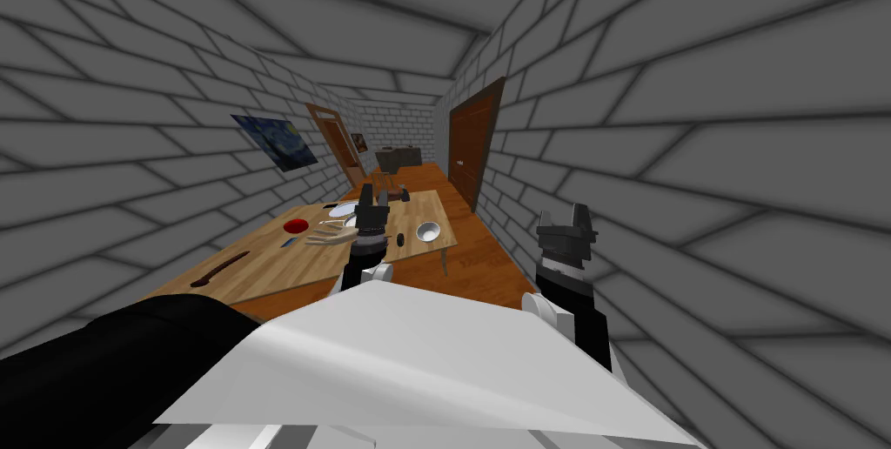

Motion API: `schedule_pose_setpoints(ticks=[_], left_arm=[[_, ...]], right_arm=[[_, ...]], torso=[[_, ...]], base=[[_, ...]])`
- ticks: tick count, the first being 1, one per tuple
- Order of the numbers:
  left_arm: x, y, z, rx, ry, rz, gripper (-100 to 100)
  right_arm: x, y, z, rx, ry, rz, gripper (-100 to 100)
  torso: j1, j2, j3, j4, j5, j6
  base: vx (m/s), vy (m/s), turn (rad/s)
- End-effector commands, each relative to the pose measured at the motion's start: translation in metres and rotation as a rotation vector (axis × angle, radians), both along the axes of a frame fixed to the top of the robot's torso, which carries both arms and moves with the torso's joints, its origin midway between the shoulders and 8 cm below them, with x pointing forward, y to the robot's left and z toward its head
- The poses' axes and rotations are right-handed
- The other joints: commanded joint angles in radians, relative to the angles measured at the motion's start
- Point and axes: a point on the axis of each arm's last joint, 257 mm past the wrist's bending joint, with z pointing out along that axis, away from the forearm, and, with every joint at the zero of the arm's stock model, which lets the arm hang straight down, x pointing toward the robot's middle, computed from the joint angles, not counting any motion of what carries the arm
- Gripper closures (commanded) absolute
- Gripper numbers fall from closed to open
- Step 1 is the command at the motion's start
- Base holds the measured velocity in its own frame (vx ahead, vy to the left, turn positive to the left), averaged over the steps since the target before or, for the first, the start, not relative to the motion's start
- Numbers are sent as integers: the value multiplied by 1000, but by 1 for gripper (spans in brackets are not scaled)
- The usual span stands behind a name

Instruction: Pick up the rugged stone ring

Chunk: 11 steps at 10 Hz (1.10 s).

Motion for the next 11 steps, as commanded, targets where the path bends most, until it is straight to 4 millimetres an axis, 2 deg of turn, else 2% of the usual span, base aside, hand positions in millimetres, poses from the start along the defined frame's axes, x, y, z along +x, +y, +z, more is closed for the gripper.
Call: schedule_pose_setpoints(ticks=[1, 3, 6, 11], left_arm=[[5, -5, -6, 32, 24, -22, -100], [16, -9, -19, 75, 73, -53, -100], [40, -10, -49, 122, 177, -89, -100], [86, 12, -114, 159, 398, -105, -100]], right_arm=[[0, 0, 0, 0, 0, 0, 0], [0, 0, 0, 0, 0, 0, 0], [0, 0, 0, 0, 0, 0, 0], [0, 0, 0, 0, 0, 0, 0]], torso=[[0, 0, 0, 0, 0, 0], [2, 1, 1, 0, 0, 0], [3, 3, 2, 1, 1, 0], [5, 6, 3, 1, 1, 0]], base=[[-9, 6, -32], [-31, 27, -49], [-54, 40, -69], [-87, 55, -113]])
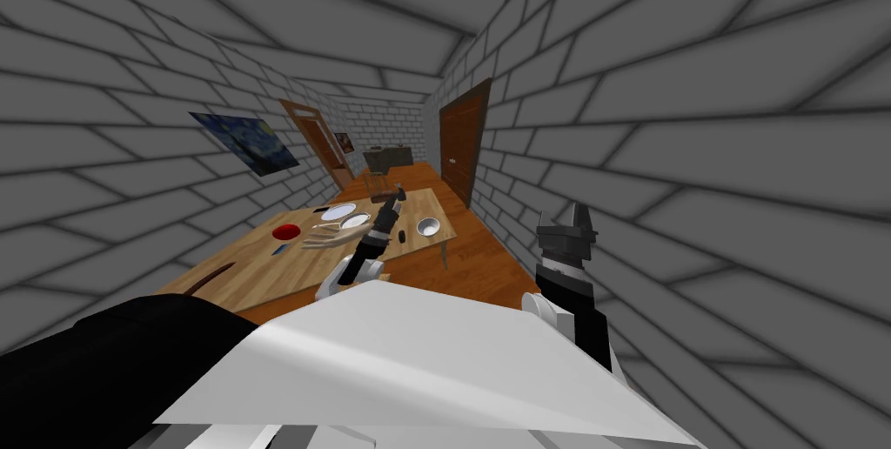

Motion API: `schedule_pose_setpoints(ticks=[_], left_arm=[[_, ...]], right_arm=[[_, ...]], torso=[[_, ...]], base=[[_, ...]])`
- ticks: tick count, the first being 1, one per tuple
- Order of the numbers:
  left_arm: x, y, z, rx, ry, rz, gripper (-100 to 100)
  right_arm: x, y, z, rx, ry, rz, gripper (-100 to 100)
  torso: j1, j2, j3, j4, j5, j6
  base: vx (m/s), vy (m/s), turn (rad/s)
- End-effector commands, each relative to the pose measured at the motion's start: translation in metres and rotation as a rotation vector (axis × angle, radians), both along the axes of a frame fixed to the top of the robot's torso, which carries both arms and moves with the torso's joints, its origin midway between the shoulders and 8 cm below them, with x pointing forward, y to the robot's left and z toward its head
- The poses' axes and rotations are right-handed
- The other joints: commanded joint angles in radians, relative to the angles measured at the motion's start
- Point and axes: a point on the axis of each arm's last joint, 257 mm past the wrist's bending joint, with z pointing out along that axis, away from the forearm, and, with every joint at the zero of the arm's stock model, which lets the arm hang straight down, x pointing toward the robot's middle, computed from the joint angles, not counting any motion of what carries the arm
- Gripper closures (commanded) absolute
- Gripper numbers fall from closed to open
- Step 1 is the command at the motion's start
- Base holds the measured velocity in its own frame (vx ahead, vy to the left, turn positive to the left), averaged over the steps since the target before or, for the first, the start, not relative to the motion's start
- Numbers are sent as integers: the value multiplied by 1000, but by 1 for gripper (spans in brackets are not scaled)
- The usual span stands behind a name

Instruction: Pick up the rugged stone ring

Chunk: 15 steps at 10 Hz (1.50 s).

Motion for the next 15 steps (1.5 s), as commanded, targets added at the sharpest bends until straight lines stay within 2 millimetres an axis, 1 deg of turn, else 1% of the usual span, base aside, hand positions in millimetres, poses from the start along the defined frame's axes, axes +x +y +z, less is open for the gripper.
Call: schedule_pose_setpoints(ticks=[1, 2, 3, 5, 6, 9, 10, 12, 13, 14, 15], left_arm=[[14, 7, -27, 9, 81, 8, -100], [22, 15, -40, 14, 126, 16, -100], [22, 16, -41, 14, 128, 17, -100], [38, 33, -69, 23, 217, 36, -100], [38, 33, -70, 23, 222, 38, -100], [56, 60, -112, 40, 355, 75, -100], [56, 61, -114, 40, 362, 78, -100], [65, 77, -142, 59, 451, 104, -100], [65, 79, -144, 58, 456, 106, -100], [68, 87, -159, 71, 501, 119, -100], [68, 87, -160, 71, 503, 120, -100]], right_arm=[[0, 0, 0, 0, 0, 0, 0], [0, 0, 0, 0, 0, 0, 0], [0, 0, 0, 0, 0, 0, 0], [0, 0, 0, 0, 0, 0, 0], [0, 0, 0, 0, 0, 0, 0], [0, 0, 0, 0, 0, 0, 0], [0, 0, 0, 0, 0, 0, 0], [0, 0, 0, 0, 0, 0, 0], [0, 0, 0, 0, 0, 0, 0], [0, 0, 0, 0, 0, 0, 0], [0, 0, 0, 0, 0, 0, 0]], torso=[[0, 0, 0, 0, 0, 0], [-1, 0, 0, 0, 0, 0], [-1, 1, 0, 0, 0, 0], [-2, -2, -1, 0, -1, 0], [-2, -2, -1, 0, 0, 0], [-1, -2, -1, 0, 0, 0], [-1, -1, 0, 0, 0, 0], [-2, -3, -2, -1, 0, 0], [-2, -3, -2, -1, 0, 0], [-2, -4, -2, -1, 0, -1], [-2, -5, -2, -1, 0, 0]], base=[[-101, 50, -137], [-112, 37, -105], [-76, 21, -40], [-63, 32, -123], [-57, 33, -42], [-80, 40, -123], [-61, 31, -38], [-52, 28, -104], [-39, 30, -58], [-35, 23, -80], [-27, 16, -43]])
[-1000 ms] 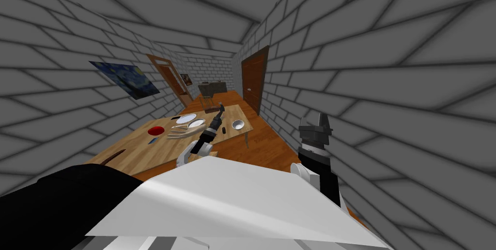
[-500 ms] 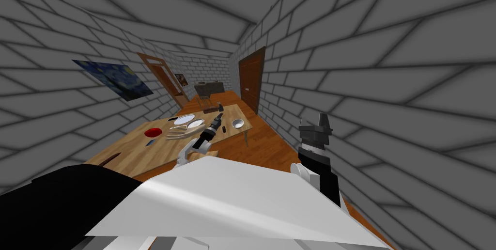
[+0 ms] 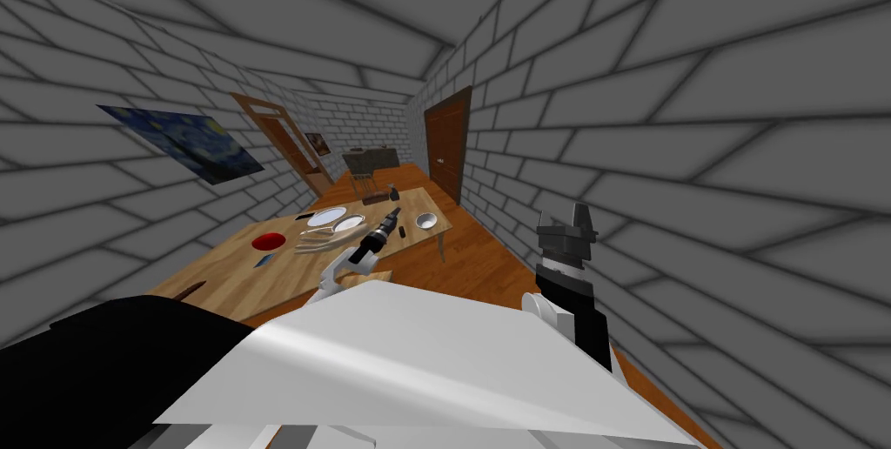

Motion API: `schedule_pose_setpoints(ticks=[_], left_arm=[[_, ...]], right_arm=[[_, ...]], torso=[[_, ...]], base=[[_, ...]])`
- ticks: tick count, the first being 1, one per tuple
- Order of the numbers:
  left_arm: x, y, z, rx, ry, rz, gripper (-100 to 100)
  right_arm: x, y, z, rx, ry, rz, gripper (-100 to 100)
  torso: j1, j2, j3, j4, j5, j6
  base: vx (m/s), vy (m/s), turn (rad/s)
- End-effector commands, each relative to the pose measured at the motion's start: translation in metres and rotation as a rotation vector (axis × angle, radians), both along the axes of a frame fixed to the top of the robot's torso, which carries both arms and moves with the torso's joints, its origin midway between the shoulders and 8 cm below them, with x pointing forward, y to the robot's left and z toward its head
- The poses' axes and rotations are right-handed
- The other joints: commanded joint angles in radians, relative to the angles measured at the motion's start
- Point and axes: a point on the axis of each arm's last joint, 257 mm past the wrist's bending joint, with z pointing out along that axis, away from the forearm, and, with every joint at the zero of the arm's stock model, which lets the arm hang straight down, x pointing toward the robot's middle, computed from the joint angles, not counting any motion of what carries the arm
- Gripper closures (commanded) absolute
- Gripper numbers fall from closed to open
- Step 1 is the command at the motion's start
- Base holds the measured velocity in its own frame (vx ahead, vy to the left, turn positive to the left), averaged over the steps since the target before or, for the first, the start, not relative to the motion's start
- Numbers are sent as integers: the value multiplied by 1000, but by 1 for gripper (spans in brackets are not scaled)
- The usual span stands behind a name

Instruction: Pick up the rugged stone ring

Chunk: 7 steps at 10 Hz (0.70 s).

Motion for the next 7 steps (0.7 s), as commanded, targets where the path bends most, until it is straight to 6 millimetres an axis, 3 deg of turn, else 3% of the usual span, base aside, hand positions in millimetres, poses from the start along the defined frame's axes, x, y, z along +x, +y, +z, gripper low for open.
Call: schedule_pose_setpoints(ticks=[1, 3, 7], left_arm=[[3, 12, -19, 16, 54, 14, -100], [4, 19, -35, 33, 101, 24, -100], [1, 46, -99, 123, 289, 55, -100]], right_arm=[[0, 0, 0, 0, 0, 0, 0], [0, 0, 0, 0, 0, 0, 0], [0, 0, 0, 0, 0, 0, 0]], torso=[[0, 0, 0, 0, 0, 0], [1, 0, 0, 0, 0, 0], [1, -2, -1, 0, 0, 0]], base=[[-27, 17, -91], [-23, 25, -90], [-8, 26, -114]])
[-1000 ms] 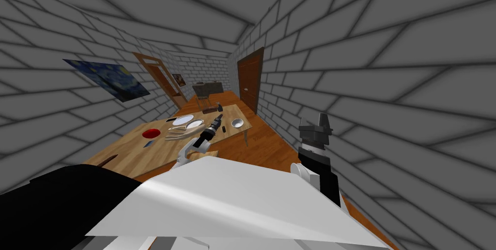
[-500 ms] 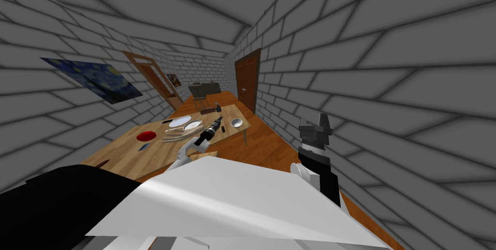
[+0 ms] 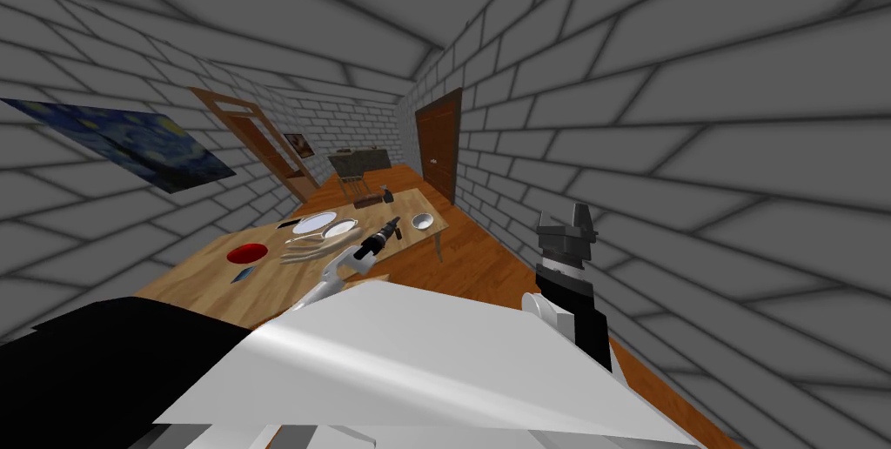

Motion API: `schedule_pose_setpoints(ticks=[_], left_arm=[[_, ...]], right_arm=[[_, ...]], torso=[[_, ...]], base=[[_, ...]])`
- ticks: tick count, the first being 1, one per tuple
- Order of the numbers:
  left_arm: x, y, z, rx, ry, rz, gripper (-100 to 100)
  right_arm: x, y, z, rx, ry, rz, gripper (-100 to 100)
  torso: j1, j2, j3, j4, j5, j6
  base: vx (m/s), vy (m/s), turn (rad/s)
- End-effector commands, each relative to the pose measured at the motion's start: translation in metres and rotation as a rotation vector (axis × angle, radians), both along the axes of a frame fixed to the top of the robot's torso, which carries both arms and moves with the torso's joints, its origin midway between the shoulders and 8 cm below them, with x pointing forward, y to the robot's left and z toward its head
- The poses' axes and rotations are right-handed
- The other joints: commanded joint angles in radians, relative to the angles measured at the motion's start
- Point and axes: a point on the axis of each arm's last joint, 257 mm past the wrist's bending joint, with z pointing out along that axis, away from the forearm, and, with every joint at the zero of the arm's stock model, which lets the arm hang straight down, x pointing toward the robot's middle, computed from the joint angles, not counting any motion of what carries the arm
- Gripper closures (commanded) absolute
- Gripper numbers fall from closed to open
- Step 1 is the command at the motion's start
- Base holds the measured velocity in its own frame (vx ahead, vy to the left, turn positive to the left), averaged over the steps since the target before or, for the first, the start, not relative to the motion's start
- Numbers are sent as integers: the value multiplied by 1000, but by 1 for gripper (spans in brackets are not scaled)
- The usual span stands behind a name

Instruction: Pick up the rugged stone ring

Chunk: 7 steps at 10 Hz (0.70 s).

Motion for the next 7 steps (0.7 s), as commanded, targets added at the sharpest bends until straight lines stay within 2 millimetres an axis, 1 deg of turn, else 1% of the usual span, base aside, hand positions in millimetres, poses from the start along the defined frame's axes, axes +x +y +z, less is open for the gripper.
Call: schedule_pose_setpoints(ticks=[1, 2, 4, 5, 7], left_arm=[[-5, 12, -27, 42, 80, 11, -100], [-5, 12, -27, 42, 80, 11, -100], [-13, 24, -56, 97, 169, 19, -100], [-13, 24, -56, 97, 169, 19, -100], [-23, 37, -82, 154, 252, 25, -100]], right_arm=[[0, 0, 0, 0, 0, 0, 0], [0, 0, 0, 0, 0, 0, 0], [0, 0, 0, 0, 0, 0, 0], [0, 0, 0, 0, 0, 0, 0], [0, 0, 0, 0, 0, 0, 0]], torso=[[0, 0, 0, 0, 0, 0], [0, 0, 0, 0, 0, 0], [-1, -1, 0, 0, 0, 0], [-1, -1, -1, 0, 0, 0], [-1, -1, -1, 0, 0, 0]], base=[[5, 32, -126], [5, 23, -34], [13, 18, -93], [14, 17, -38], [19, 16, -95]])
